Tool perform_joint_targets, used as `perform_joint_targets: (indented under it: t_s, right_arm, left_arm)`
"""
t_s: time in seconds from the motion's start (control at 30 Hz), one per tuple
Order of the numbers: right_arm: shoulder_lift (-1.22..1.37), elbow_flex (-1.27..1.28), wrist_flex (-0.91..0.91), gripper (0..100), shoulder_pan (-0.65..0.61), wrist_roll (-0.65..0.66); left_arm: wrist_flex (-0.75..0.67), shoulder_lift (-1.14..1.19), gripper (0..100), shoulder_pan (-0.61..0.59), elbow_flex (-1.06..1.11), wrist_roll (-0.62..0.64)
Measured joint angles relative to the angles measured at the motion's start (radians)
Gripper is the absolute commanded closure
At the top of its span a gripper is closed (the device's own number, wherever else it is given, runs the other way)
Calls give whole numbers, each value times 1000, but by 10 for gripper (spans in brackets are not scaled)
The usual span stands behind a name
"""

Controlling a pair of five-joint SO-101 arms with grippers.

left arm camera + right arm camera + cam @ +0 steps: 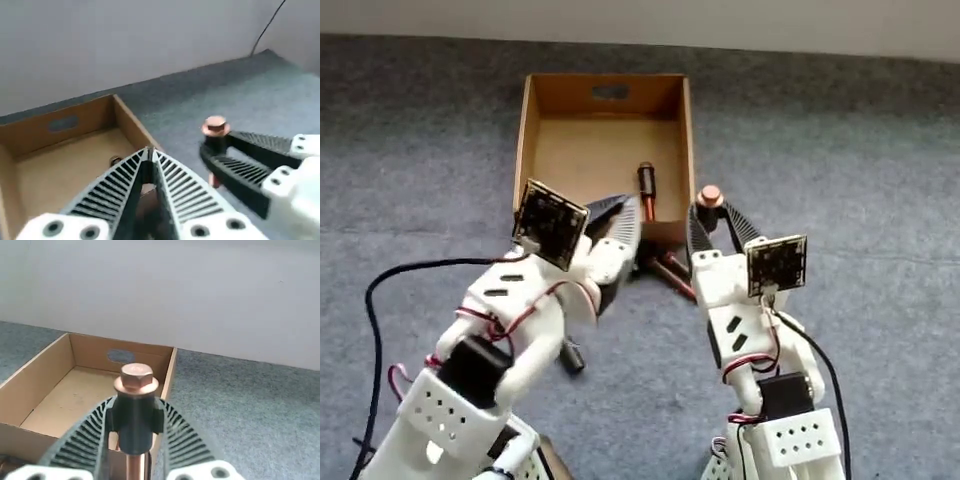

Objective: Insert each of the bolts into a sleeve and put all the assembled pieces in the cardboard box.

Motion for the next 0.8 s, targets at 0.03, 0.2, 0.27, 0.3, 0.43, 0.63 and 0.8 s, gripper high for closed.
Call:
perform_joint_targets:
  t_s: [0.03,0.2,0.27,0.3,0.43,0.63,0.8]
  right_arm:
    - [0,-9,0,993,0,0]
    - [6,-83,25,993,0,0]
    - [41,-144,74,993,0,0]
    - [66,-184,103,993,0,0]
    - [213,-390,213,993,0,0]
    - [479,-723,324,993,0,-12]
    - [726,-868,330,993,-11,-123]
  left_arm:
    - [31,-18,990,-40,21,-14]
    - [149,-71,989,-218,135,-34]
    - [166,-72,989,-292,181,-34]
    - [167,-72,989,-322,204,-34]
    - [169,-74,989,-399,255,-34]
    - [198,-75,989,-514,350,-34]
    - [167,-77,991,-542,430,-38]
